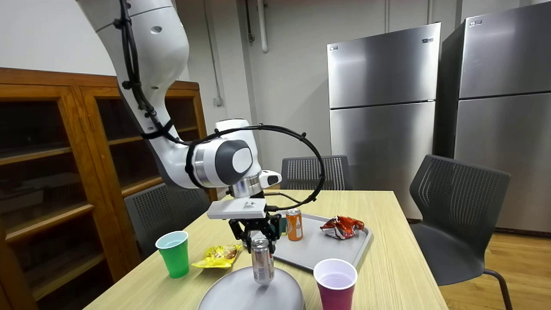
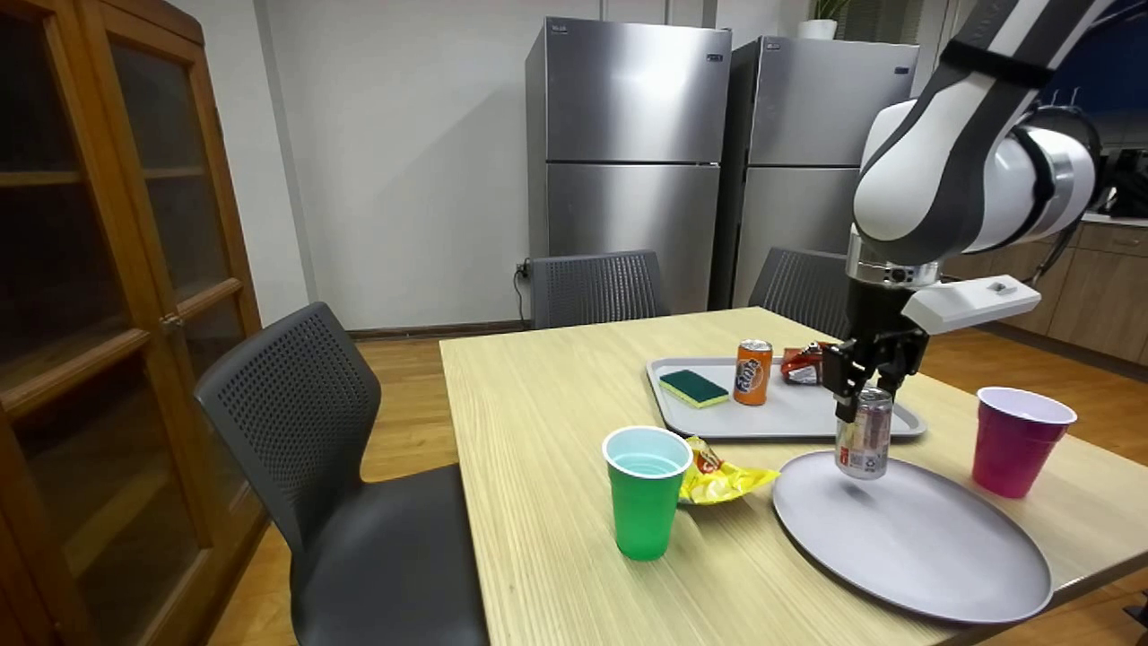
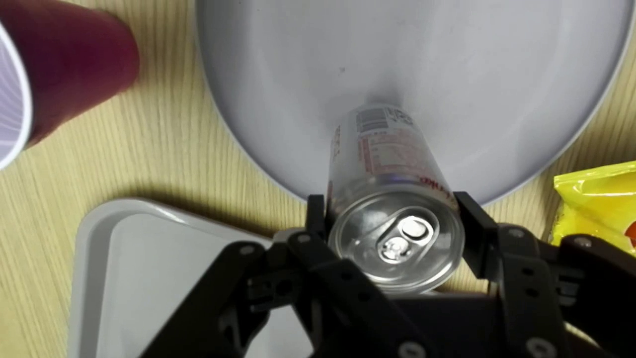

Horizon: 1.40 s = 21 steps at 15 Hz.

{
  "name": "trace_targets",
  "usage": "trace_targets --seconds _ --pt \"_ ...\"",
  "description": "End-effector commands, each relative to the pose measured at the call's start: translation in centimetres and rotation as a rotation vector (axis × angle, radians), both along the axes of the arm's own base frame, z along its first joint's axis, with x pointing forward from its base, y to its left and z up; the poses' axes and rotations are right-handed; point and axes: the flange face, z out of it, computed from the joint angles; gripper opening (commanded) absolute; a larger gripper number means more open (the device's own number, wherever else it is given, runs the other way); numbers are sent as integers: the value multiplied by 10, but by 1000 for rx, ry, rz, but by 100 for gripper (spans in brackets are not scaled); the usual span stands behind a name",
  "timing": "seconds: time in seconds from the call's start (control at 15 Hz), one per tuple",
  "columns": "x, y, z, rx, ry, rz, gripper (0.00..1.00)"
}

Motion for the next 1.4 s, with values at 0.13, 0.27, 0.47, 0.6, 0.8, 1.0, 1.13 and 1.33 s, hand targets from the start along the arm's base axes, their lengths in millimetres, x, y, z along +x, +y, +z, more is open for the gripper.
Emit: trace_targets --seconds 0.13,0.27,0.47,0.6,0.8,1.0,1.13,1.33 --pt "-7 -1 1 -10 -15 26 38" --pt "-7 -2 -2 -9 -19 24 38" --pt "-7 -3 -7 -7 -27 23 38" --pt "-7 -4 -10 -7 -26 23 38" --pt "-7 -4 -14 -8 -27 23 38" --pt "-7 -4 -14 -10 -26 21 96" --pt "-6 -4 -13 -10 -28 22 100" --pt "-4 -4 -5 -4 -28 17 100"
